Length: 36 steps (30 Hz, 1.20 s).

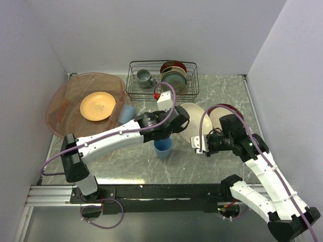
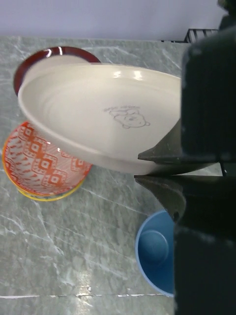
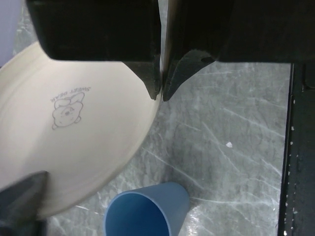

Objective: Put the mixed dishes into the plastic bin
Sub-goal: Pick up the plate at the center of the board, then place the plate in the plastic bin.

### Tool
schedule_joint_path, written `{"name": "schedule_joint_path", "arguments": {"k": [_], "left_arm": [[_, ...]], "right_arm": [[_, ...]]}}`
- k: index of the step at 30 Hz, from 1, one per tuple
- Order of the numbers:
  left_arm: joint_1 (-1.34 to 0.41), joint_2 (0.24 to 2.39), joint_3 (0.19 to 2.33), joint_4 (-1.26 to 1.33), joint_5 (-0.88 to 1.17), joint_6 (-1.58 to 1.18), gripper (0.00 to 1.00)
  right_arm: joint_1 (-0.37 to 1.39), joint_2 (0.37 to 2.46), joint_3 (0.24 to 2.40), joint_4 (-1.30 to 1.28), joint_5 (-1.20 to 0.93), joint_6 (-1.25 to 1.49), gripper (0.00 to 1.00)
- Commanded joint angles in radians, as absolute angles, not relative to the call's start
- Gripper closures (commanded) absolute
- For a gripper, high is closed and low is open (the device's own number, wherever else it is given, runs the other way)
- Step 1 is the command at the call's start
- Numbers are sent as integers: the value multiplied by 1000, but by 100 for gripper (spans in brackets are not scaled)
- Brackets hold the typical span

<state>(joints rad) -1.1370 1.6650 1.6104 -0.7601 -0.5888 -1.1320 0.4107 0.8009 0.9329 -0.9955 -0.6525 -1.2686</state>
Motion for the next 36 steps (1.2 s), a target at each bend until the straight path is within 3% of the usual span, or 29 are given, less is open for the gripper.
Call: {"name": "schedule_joint_path", "arguments": {"k": [1, 3, 4, 5, 6, 9, 12, 20, 36], "left_arm": [[-1134, 1597, 1586, -752, -603, -1117, 99], [-1123, 1569, 1544, -729, -601, -1114, 99], [-1118, 1534, 1528, -720, -600, -1112, 99], [-1103, 1516, 1507, -709, -595, -1112, 99], [-1097, 1494, 1462, -683, -582, -1106, 99], [-1062, 1364, 1346, -615, -554, -1072, 99], [-1014, 1246, 1222, -488, -468, -1007, 99], [-891, 1063, 1086, -465, -380, -927, 99], [-689, 867, 1023, -474, -267, -735, 99]], "right_arm": [[443, 808, 986, -920, -649, -1246, 100], [445, 808, 985, -916, -646, -1233, 100], [445, 807, 985, -905, -653, -1220, 93], [443, 799, 985, -894, -661, -1182, 82], [445, 798, 989, -887, -669, -1155, 62], [407, 778, 996, -832, -768, -1013, 34], [342, 759, 994, -805, -905, -939, 25], [140, 729, 956, -710, -1138, -773, 16], [-135, 735, 720, -276, -1176, -332, 8]]}}
